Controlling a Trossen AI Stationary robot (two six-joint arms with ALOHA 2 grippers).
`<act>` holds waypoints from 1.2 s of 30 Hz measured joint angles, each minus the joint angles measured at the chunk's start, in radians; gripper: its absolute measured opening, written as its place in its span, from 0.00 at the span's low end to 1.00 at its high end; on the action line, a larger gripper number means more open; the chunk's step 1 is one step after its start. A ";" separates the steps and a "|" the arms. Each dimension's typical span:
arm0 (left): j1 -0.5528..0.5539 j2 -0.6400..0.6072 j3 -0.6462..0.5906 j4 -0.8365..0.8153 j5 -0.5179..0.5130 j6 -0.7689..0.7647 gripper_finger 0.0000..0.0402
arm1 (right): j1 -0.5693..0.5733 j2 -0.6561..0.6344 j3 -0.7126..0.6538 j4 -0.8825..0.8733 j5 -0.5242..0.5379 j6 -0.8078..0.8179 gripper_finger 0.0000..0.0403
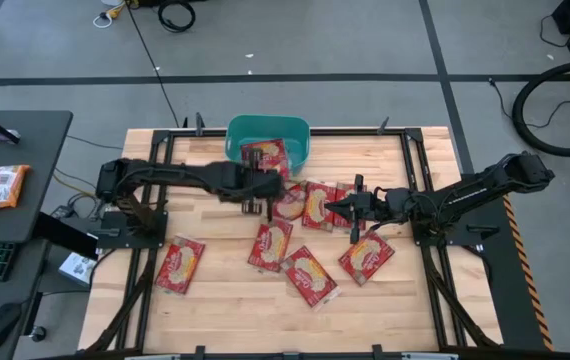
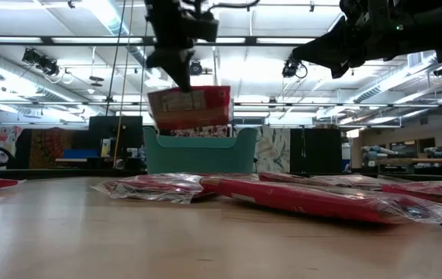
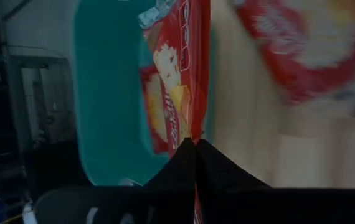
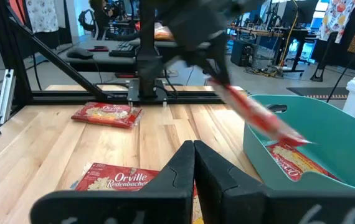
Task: Sort popcorn bags into baskets
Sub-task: Put the popcorn bag into the green bin
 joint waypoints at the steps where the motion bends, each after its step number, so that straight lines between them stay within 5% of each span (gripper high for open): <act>1: 0.021 0.004 -0.005 0.029 -0.002 0.033 0.00 | 0.000 0.000 0.000 0.000 0.000 0.000 0.03; 13: 0.293 0.029 -0.159 0.444 0.066 0.349 0.00 | 0.000 0.000 0.000 -0.004 0.000 0.000 0.03; 18: 0.370 0.055 -0.184 0.508 0.179 0.386 0.14 | 0.001 0.000 0.000 -0.008 0.000 0.000 0.03; 27: 0.307 0.028 -0.143 0.349 0.321 0.195 0.46 | 0.003 0.000 0.000 -0.010 -0.002 0.000 0.03; 36: 0.134 0.022 -0.078 -0.007 0.737 -0.076 0.43 | 0.003 0.000 0.000 -0.010 -0.002 0.000 0.03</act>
